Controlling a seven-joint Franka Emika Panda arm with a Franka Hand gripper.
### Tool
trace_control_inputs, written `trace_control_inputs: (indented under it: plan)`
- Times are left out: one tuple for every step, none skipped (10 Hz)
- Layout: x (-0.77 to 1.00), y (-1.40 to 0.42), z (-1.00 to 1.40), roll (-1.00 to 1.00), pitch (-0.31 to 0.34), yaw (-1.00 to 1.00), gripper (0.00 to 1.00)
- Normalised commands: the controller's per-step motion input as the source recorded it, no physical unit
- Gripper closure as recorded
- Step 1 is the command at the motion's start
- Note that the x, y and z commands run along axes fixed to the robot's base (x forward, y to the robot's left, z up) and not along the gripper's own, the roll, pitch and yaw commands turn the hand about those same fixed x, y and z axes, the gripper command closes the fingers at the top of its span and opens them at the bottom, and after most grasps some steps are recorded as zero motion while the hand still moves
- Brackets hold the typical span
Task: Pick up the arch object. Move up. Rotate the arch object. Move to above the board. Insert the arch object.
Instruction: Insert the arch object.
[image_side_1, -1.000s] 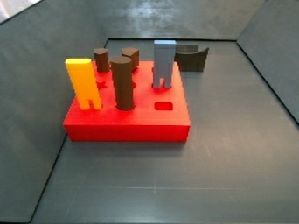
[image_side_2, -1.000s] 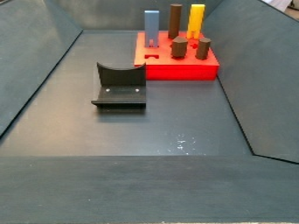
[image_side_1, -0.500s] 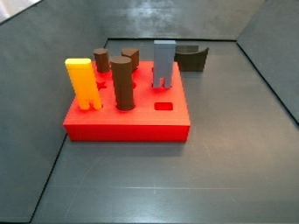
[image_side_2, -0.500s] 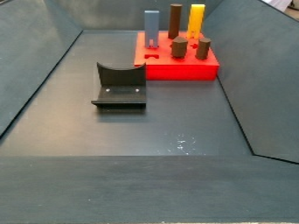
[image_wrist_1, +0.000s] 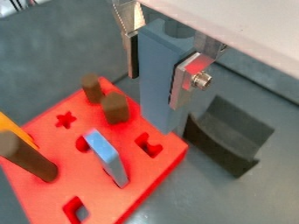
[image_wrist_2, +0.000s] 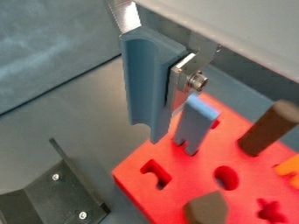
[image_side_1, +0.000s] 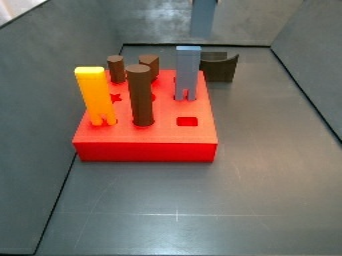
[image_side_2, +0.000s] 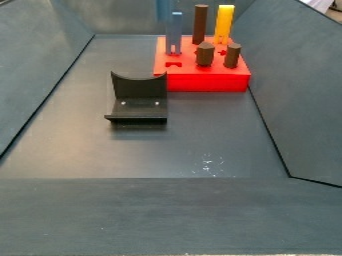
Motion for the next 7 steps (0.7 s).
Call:
trace_control_inputs:
  plan:
    - [0.00, 0.21, -1.00, 0.10, -0.043, 0.00, 1.00]
    - [-0.23, 0.17, -0.86, 0.22, -0.107, 0.00, 1.00]
    - [-0.39, 0.11, -0.86, 0.22, -0.099, 0.00, 1.00]
    - [-0.21, -0.01, -0.68, 0.19, -0.023, 0.00, 1.00]
    - [0.00, -0.17, -0.57, 0.07, -0.007, 0.01, 1.00]
    - [0.22, -0.09, -0.37, 0.00, -0.014, 0.02, 1.00]
    - [0.09, -0.16, -0.44, 0.07, 0.000, 0.00, 1.00]
